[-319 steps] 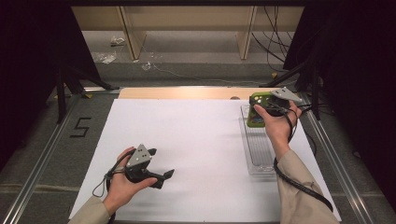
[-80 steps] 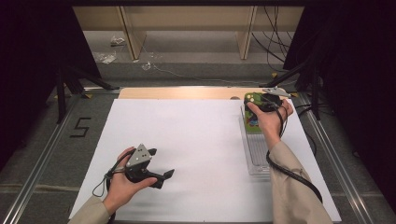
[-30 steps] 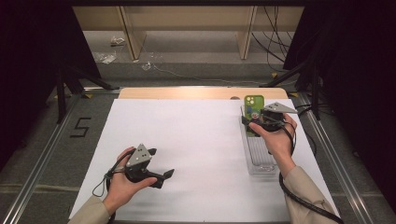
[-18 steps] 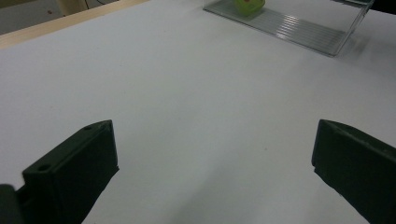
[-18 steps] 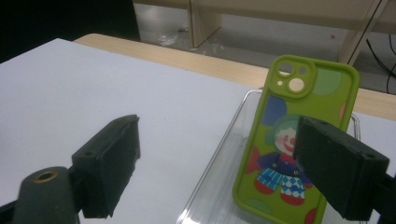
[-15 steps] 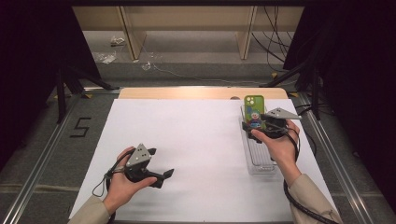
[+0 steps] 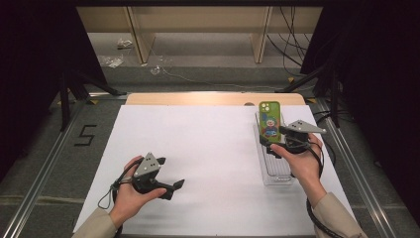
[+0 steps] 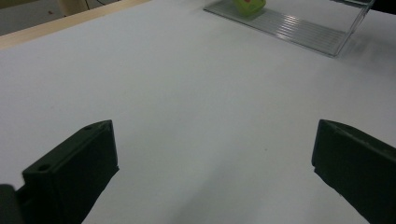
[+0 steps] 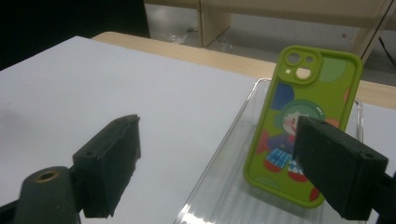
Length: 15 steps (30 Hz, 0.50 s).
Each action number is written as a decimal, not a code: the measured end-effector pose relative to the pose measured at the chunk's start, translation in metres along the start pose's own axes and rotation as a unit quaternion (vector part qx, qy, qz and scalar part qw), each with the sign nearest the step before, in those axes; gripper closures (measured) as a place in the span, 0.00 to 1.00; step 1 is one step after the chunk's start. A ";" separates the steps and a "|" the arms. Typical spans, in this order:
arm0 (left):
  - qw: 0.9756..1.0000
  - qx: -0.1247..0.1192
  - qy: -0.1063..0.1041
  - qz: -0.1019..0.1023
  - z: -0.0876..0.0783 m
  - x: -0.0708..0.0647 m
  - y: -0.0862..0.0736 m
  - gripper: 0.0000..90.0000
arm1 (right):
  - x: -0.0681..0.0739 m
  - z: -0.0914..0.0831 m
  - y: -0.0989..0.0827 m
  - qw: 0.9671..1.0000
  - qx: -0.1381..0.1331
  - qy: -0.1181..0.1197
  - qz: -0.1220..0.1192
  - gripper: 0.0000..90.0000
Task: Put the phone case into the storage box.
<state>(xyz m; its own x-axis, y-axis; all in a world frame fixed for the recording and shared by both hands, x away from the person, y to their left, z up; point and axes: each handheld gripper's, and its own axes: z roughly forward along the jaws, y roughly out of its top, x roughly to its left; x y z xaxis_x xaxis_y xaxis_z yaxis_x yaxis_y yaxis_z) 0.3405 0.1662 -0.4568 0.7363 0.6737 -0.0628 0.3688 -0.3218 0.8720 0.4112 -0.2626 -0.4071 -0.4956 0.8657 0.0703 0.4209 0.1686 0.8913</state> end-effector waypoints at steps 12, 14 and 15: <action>1.000 0.000 0.000 0.000 0.000 0.000 0.000 0.00 | 0.005 -0.012 -0.008 1.000 -0.004 0.014 -0.007 0.18; 1.000 0.000 0.000 0.000 0.000 0.000 0.000 0.00 | 0.006 -0.013 -0.010 1.000 -0.001 0.016 -0.010 0.18; 1.000 0.000 0.000 -0.001 0.000 0.000 0.000 0.00 | 0.006 -0.014 -0.011 1.000 -0.001 0.017 -0.010 0.18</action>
<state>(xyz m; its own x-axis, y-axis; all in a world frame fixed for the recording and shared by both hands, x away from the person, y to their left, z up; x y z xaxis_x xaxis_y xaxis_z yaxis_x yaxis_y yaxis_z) 0.3405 0.1661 -0.4567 0.7360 0.6740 -0.0638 0.3692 -0.3205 0.8723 0.3928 -0.2657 -0.4100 -0.5296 0.8456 0.0671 0.4091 0.1853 0.8935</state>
